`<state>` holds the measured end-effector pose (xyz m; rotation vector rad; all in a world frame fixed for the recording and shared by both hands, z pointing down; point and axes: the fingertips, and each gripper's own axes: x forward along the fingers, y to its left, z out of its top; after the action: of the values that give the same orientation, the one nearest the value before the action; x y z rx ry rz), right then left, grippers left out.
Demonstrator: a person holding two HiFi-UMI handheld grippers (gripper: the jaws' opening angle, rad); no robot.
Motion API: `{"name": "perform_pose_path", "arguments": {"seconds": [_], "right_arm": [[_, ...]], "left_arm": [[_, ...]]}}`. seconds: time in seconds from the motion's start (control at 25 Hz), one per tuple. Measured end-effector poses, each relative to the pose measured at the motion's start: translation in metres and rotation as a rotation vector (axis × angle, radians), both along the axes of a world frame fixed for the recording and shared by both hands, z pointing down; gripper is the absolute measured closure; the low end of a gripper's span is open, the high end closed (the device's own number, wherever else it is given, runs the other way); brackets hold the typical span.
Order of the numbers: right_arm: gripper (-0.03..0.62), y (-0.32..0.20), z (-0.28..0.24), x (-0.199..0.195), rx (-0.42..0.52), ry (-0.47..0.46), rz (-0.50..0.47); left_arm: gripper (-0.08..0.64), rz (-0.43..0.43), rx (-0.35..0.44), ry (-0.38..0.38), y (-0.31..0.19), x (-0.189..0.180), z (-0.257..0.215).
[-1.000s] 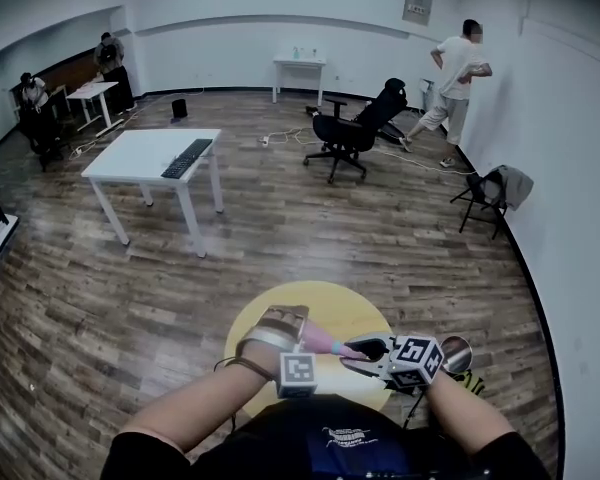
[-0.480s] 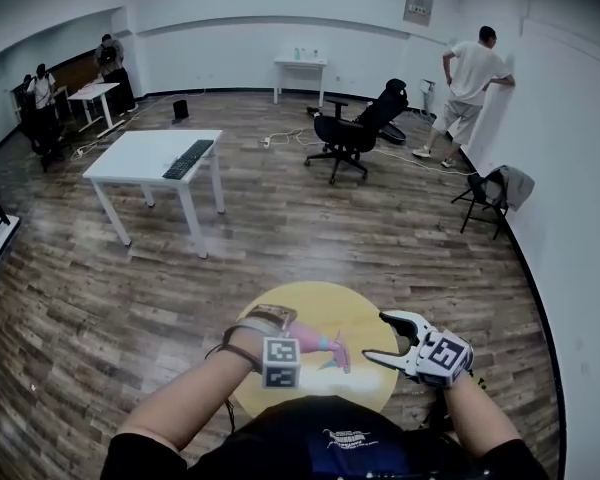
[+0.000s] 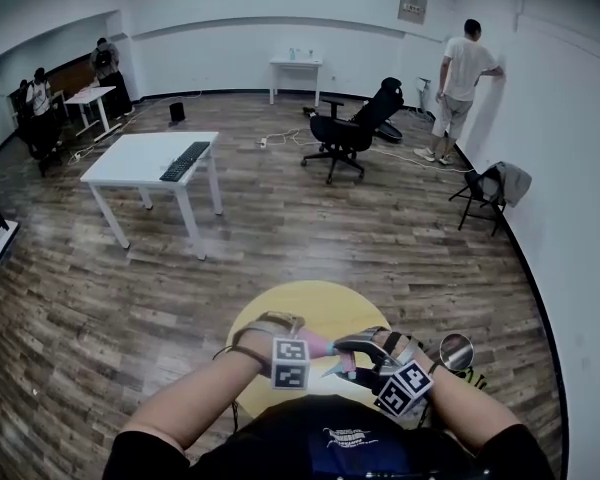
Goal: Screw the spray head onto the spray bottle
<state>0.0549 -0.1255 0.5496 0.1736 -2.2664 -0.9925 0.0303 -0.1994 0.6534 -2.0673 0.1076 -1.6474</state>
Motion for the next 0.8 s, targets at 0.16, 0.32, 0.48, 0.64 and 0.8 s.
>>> {"name": "perform_pose_path", "arguments": {"seconds": [0.16,0.32,0.48,0.64,0.8], "right_arm": [[0.282,-0.023,-0.019,-0.004,-0.534,-0.312,0.263],[0.273,-0.047,-0.009,0.004,-1.008,-0.547,0.484],[0.25,-0.032,-0.02,0.001,-0.638,-0.415,0.331],[0.229,-0.014,-0.014,0.006,-0.006,-0.018,0.098],[0.475,-0.003,-0.007,-0.01,-0.018,0.008,0.036]], "left_arm": [[0.084,-0.109,0.031,0.01,-0.005,0.003,0.014],[0.084,-0.199,0.012,0.002,-0.003,0.0,0.029],[0.081,-0.146,0.019,0.025,-0.002,-0.003,0.022],[0.08,-0.012,0.038,-0.039,-0.001,-0.017,0.007],[0.081,0.066,0.084,-0.097,-0.002,-0.013,0.003]]}}
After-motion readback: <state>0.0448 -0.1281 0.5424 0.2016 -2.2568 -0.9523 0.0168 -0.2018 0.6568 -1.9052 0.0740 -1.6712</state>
